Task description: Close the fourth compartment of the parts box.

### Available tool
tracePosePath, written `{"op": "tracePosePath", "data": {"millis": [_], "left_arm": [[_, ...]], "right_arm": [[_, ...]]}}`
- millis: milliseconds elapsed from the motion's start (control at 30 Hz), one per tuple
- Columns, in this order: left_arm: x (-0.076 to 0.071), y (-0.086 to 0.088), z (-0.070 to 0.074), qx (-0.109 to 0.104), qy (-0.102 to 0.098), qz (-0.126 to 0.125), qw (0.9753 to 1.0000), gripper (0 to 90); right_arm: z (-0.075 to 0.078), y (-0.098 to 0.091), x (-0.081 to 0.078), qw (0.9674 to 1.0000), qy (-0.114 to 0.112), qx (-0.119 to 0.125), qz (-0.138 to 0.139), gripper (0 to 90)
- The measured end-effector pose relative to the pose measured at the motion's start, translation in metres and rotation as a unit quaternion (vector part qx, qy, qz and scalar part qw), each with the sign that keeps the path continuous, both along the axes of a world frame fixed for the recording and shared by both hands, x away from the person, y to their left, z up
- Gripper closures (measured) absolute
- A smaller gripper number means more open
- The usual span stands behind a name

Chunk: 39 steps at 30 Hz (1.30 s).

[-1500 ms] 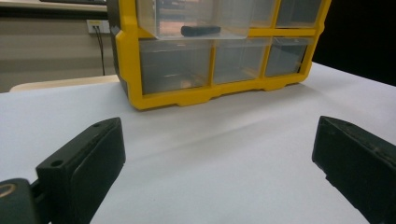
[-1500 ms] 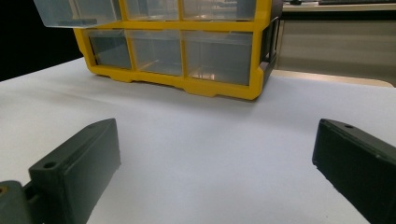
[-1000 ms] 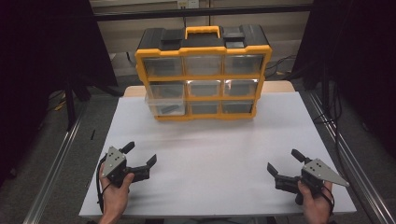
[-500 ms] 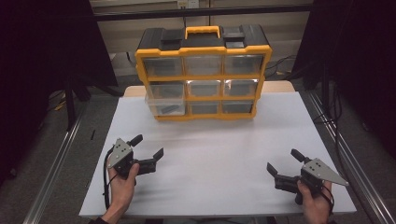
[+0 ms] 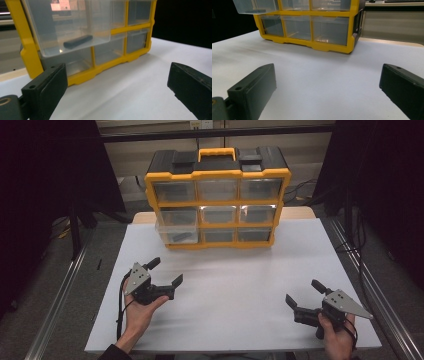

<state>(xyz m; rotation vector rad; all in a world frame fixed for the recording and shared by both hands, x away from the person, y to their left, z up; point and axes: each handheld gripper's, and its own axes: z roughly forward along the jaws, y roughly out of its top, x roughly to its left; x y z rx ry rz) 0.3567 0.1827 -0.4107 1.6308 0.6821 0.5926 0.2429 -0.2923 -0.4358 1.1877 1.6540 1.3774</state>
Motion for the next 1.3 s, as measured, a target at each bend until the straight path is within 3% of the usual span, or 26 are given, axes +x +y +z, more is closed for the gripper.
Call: {"op": "tracePosePath", "data": {"millis": [200, 333, 533, 600, 667, 800, 867, 1233, 1300], "left_arm": [[0.005, -0.017, 0.007, 0.015, -0.015, -0.018, 0.9996, 3.9], [0.009, -0.026, 0.011, 0.006, -0.02, -0.017, 0.9996, 6.2], [0.016, -0.034, 0.014, 0.01, -0.03, -0.018, 0.9993, 10.0], [0.018, -0.036, 0.015, -0.001, -0.021, -0.024, 0.9995, 11.5], [0.019, -0.036, 0.015, 0.008, -0.026, -0.027, 0.9993, 12.6], [0.021, -0.033, 0.015, 0.005, -0.025, -0.028, 0.9993, 19.8], [0.022, -0.031, 0.016, -0.007, -0.026, -0.018, 0.9995, 21.3], [0.024, -0.027, 0.017, 0.004, -0.026, -0.032, 0.9992, 45.8], [0.025, -0.026, 0.018, 0.012, -0.026, -0.024, 0.9993, 49.6]], "right_arm": [[0.0, 0.0, 0.0, 1.0, 0.002, 0.001, 0.0, 0.4], [0.0, 0.0, 0.0, 1.0, 0.002, 0.0, 0.0, 0.4], [0.0, -0.001, 0.0, 1.0, 0.001, 0.0, -0.001, 0.4], [0.0, 0.0, 0.0, 1.0, 0.002, 0.0, 0.0, 0.4], [0.0, 0.0, 0.0, 1.0, 0.002, -0.001, 0.002, 0.4], [0.0, 0.0, 0.0, 1.0, 0.002, -0.001, 0.002, 0.4], [0.0, 0.0, 0.0, 1.0, 0.002, -0.001, 0.002, 0.4], [0.0, 0.001, 0.0, 1.0, 0.002, -0.003, 0.004, 0.4], [0.0, 0.001, 0.0, 1.0, 0.002, -0.003, 0.005, 0.4]]}}
